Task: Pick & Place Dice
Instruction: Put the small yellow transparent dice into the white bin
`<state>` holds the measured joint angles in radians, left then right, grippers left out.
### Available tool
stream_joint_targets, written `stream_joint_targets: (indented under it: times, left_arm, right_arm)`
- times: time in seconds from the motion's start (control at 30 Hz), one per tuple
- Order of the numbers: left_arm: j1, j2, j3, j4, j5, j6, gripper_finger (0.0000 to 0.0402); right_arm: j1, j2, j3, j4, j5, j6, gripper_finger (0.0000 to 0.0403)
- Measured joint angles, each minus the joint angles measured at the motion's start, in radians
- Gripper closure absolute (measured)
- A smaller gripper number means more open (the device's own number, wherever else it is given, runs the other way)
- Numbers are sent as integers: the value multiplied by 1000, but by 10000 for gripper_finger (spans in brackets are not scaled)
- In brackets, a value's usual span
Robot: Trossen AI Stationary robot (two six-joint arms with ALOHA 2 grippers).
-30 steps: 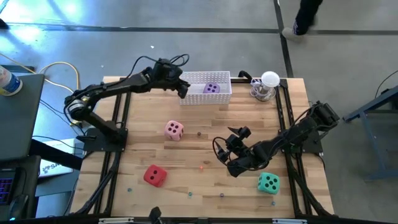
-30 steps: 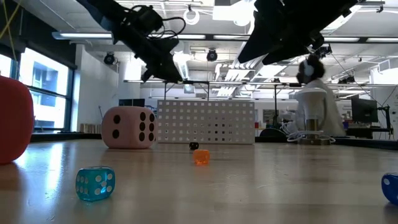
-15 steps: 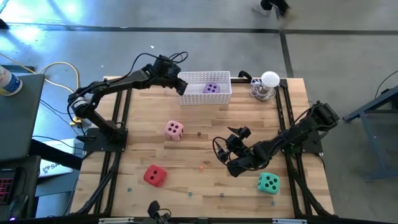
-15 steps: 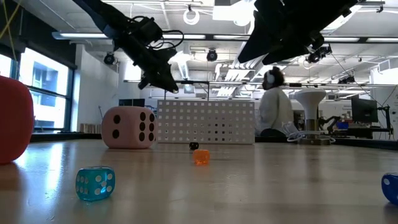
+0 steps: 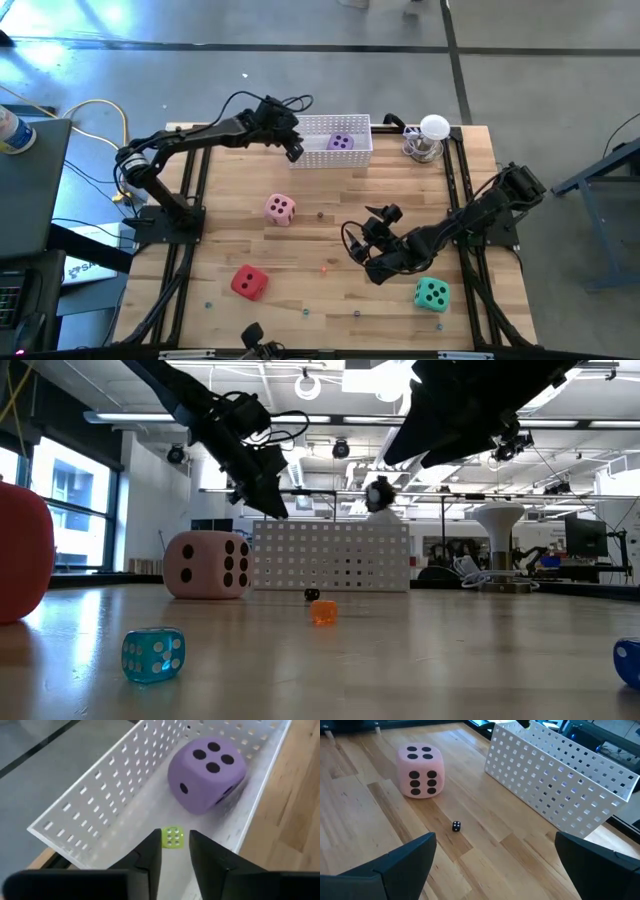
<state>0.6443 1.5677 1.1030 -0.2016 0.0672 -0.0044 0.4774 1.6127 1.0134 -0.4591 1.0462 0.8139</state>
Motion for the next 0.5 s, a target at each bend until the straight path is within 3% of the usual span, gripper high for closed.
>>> stream_joint_targets:
  times: [0.1, 0.27, 0.5]
  left_arm:
    - [-6, 0, 0, 0, -4, -2, 282]
    - [-10, 0, 0, -1, -98, -19, 260]
    - [-17, 0, 0, -21, -71, -97, 254]
  right_arm:
    - [0, 0, 0, 0, 0, 0, 3]
    - [0, 0, 0, 0, 0, 0, 3]
    - [0, 0, 0, 0, -1, 0, 3]
